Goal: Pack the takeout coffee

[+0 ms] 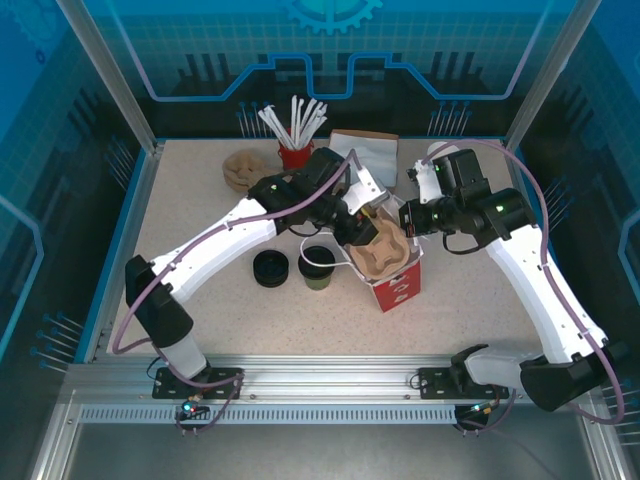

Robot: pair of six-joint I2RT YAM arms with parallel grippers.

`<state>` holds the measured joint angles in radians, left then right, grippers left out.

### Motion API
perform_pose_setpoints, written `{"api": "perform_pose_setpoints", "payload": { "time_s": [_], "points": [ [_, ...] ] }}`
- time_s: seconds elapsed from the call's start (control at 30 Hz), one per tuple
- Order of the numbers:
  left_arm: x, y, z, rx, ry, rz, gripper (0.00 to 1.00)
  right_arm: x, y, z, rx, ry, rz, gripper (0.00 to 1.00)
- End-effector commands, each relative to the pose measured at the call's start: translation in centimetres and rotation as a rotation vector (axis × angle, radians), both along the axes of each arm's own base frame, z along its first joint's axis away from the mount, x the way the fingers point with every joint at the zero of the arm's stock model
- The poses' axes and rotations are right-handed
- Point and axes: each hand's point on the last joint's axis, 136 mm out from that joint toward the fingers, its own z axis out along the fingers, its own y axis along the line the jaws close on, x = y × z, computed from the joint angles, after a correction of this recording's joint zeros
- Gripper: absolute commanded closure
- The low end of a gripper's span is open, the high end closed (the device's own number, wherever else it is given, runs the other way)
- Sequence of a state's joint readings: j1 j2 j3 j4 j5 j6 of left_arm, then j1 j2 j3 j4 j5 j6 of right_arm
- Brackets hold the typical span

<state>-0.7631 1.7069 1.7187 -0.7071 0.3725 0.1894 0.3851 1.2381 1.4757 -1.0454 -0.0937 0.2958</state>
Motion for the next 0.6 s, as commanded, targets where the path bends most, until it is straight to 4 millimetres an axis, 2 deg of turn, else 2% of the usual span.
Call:
{"api": "perform_pose_setpoints", "payload": {
  "time_s": [0.0,0.27,0.57],
  "points": [
    [0.6,-0.3,-0.7,0.008,-0.047,-0.023,0.69,-0.1,0.2,0.7,0.048,-0.015,0.003,1.0],
    [1.9,-1.2,-3.4,0.043,-0.04,-0.019,0.69,-0.3,0.7,1.0,0.093,-0.017,0.021,1.0],
    [2.0,-2.2,-6.2,0.113,-0.074,-0.005,0.69,-0.4,1.3,0.6,0.162,0.0,0.011,1.0]
  ]
}}
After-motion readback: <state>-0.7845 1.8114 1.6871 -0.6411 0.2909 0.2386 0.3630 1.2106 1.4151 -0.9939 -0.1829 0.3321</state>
